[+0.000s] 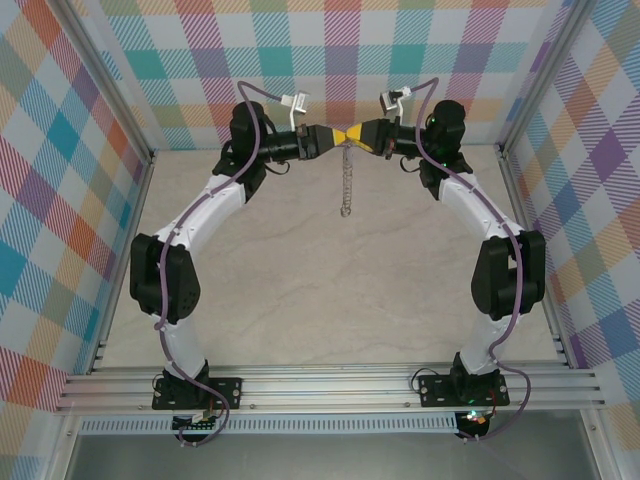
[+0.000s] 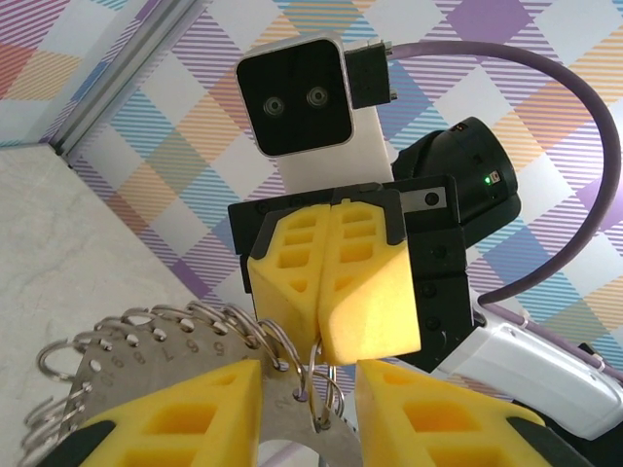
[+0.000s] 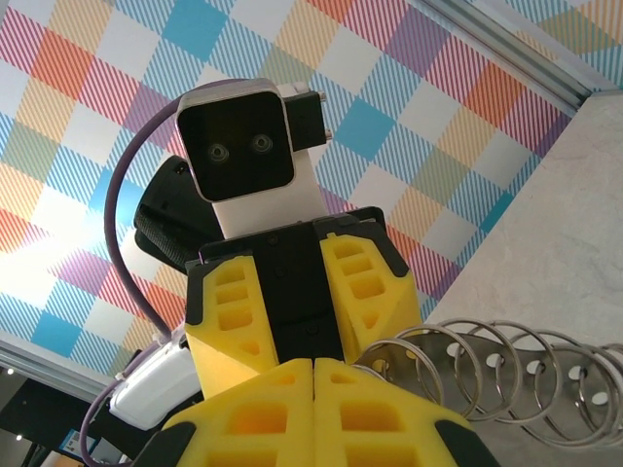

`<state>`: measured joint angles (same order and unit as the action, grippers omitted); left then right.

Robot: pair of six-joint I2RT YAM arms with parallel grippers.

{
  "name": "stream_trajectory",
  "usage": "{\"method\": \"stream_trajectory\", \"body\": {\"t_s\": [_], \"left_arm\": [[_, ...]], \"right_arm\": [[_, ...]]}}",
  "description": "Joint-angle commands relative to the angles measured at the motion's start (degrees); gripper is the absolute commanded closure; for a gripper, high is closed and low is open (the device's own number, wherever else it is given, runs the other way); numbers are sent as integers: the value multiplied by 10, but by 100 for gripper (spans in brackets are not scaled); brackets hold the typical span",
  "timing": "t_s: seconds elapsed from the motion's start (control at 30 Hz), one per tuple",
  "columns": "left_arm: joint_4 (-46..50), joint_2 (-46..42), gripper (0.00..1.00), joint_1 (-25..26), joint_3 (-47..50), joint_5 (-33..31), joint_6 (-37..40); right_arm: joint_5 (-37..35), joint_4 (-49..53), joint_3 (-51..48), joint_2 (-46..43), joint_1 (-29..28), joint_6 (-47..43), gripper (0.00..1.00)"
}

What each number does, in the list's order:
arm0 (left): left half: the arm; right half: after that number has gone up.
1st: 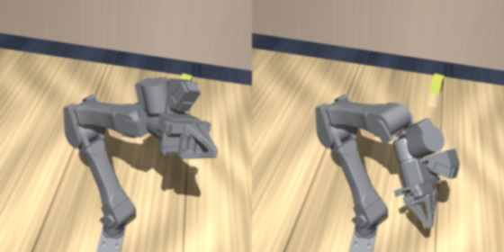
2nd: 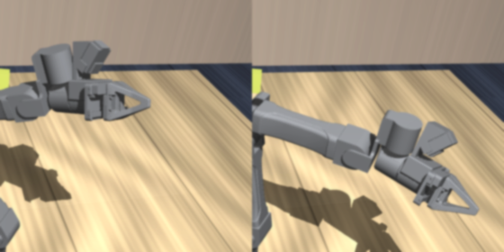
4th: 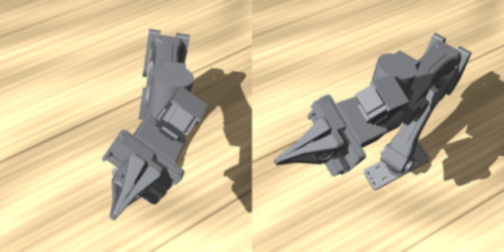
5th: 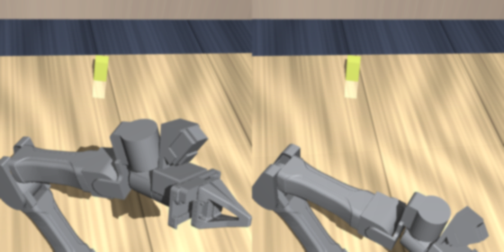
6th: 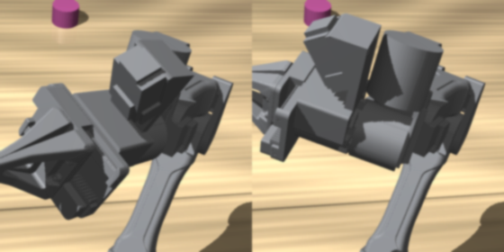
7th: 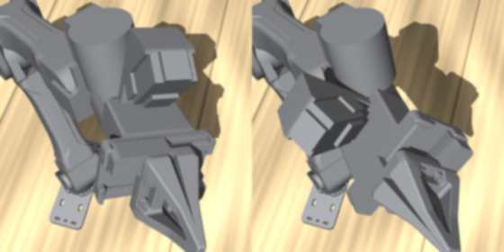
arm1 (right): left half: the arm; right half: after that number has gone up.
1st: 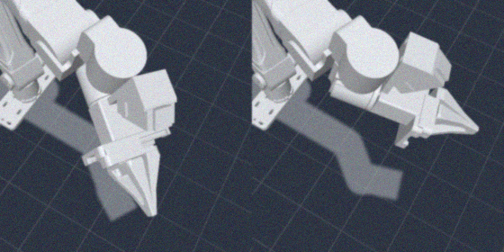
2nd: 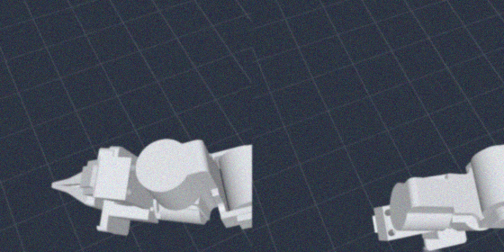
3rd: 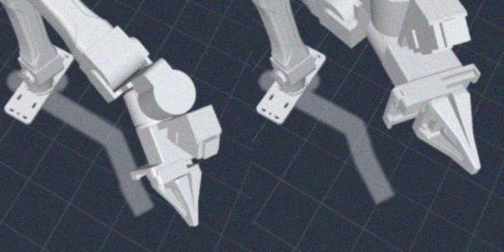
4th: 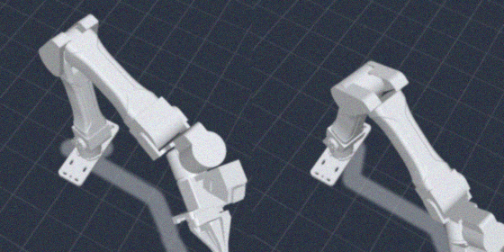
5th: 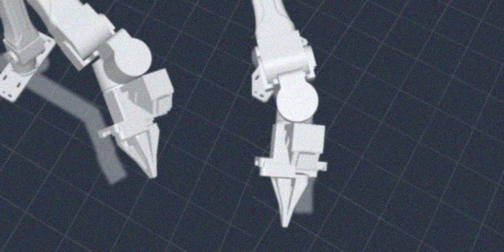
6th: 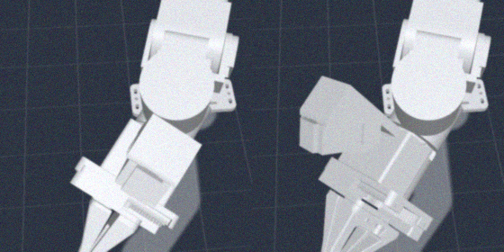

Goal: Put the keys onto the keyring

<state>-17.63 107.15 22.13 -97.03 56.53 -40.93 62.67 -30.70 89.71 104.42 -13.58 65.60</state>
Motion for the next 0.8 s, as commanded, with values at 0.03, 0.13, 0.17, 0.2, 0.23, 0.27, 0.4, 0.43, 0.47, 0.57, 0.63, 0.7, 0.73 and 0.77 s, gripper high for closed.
{"method": "stream_trajectory", "body": {"t_s": [0.03, 0.13, 0.17, 0.2, 0.23, 0.27, 0.4, 0.43, 0.47, 0.57, 0.63, 0.7, 0.73, 0.77], "left_arm": [[-33, 5, 70, 6, -22, 7, -11], [-39, 6, 74, 8, -23, 6, -13], [-41, 6, 76, 8, -24, 5, -14], [-44, 7, 78, 9, -24, 3, -17], [-46, 8, 80, 10, -25, 4, -19], [-47, 9, 81, 11, -26, 6, -20], [-56, 12, 84, 14, -27, 13, -24], [-56, 13, 84, 16, -27, 15, -24], [-57, 13, 85, 17, -27, 17, -24], [-60, 13, 92, 20, -26, 23, -25], [-62, 12, 100, 22, -25, 21, -25], [-70, 11, 100, 24, -21, 15, -31], [-80, 9, 100, 25, -16, 7, -40], [-90, 7, 100, 24, -11, -1, -46]], "right_arm": [[3, -15, 22, 2, -4, 3, 100], [3, -15, 22, 3, -4, 2, 100], [3, -16, 22, 3, -5, 2, 100], [3, -16, 22, 3, -5, 2, 100], [3, -16, 21, 3, -5, 3, 100], [3, -16, 22, 4, -6, 2, 100], [1, -17, 22, 5, -7, 1, 100], [1, -16, 22, 5, -7, 1, 100], [0, -16, 22, 5, -7, 2, 100], [-3, -16, 24, 6, -8, 3, 100], [-4, -17, 25, 8, -9, 5, 100], [-6, -17, 26, 7, -9, 8, 100], [-8, -18, 24, 5, -9, 10, 100], [-11, -20, 22, 2, -8, 11, 92]]}}
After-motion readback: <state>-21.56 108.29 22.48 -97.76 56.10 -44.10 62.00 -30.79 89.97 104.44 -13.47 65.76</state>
